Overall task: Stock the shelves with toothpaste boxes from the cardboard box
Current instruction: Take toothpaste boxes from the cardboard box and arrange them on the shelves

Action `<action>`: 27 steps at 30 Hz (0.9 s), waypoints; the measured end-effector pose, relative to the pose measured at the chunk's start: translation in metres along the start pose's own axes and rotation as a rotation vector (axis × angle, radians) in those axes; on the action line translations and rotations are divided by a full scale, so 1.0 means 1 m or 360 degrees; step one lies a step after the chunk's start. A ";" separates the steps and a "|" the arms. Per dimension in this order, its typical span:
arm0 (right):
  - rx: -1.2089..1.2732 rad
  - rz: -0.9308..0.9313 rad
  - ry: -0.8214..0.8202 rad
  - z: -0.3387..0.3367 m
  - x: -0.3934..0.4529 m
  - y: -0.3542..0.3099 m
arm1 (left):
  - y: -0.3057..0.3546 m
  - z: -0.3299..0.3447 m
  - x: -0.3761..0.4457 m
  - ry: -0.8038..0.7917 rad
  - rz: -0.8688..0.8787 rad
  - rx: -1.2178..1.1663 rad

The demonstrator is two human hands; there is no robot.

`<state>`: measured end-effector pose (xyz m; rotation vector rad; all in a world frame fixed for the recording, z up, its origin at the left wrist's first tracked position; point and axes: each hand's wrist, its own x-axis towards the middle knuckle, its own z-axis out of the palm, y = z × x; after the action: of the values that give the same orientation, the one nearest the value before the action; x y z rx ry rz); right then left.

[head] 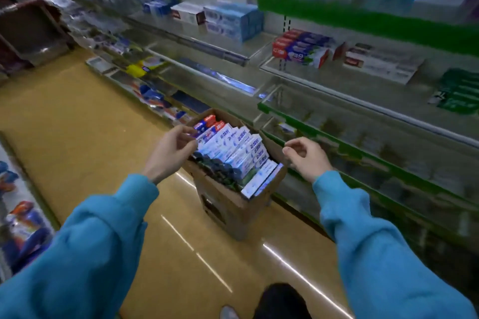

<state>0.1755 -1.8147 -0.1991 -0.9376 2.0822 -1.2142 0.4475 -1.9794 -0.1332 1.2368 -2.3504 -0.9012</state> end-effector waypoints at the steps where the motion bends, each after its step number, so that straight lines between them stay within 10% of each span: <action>1: 0.0020 0.0036 0.0044 0.006 0.003 -0.001 | -0.004 -0.001 0.015 -0.0051 0.0035 0.0004; 27: 0.0225 0.0693 0.0622 0.136 0.167 0.038 | -0.083 0.079 0.335 -0.0841 0.0616 0.0353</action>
<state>0.1636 -2.0019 -0.3118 -0.1672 2.2939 -1.3552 0.2653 -2.2605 -0.2469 0.6090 -3.0296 -0.9338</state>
